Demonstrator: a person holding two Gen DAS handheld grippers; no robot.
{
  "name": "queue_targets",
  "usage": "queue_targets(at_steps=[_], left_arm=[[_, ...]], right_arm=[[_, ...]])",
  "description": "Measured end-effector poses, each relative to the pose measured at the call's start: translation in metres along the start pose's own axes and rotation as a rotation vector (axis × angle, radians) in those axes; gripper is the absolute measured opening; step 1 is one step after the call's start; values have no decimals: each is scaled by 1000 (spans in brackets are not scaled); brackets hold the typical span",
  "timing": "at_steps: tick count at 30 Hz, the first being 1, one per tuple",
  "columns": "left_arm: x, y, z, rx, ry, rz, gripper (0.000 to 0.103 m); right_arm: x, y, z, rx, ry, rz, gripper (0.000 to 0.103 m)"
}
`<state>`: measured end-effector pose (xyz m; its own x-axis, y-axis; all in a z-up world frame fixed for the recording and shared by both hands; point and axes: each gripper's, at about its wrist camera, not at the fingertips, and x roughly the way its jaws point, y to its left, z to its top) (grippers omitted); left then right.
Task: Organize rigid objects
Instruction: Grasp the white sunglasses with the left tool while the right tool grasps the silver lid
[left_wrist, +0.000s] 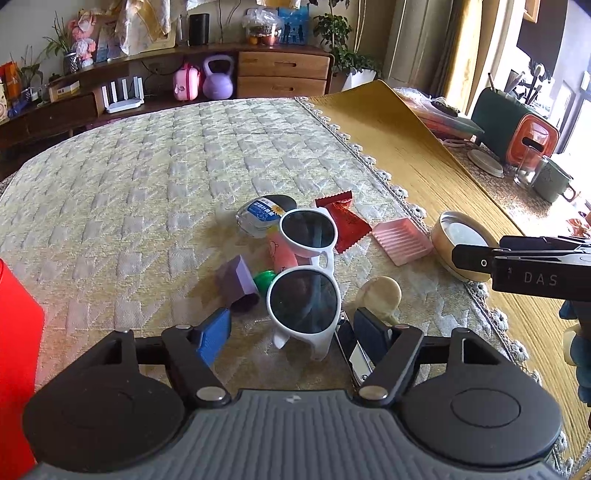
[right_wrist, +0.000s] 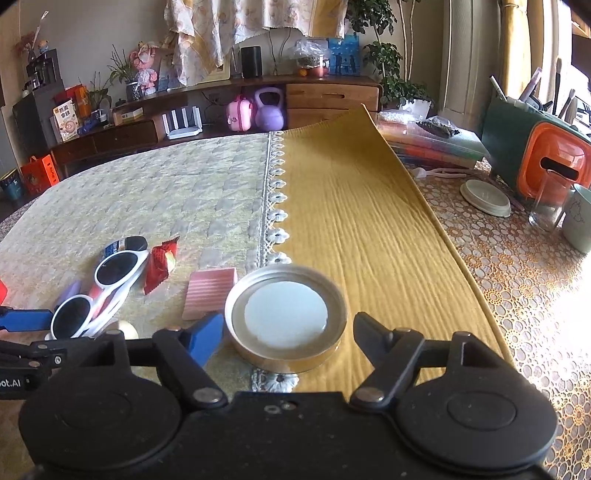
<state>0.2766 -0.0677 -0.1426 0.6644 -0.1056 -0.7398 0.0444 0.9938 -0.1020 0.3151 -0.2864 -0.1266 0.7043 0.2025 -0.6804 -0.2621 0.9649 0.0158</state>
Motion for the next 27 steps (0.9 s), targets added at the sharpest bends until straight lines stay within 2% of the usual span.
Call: queue_targets(at_steps=[5,15,17,27], left_arm=[[3,-1,3,7,-2,-12,62],[5,-4,7,31,-2,-36,49],[6,-4,7,33,-1,-46,41],[-1,-2,7,33,-4,-46,40]], right_arm=[[5,2,0,-7,0,-3,75],[8,4,2,-10,-6,-14,75],[8,4,1,-11,-8,-17,75],[-5,5,-2,4,-10,-15,74]])
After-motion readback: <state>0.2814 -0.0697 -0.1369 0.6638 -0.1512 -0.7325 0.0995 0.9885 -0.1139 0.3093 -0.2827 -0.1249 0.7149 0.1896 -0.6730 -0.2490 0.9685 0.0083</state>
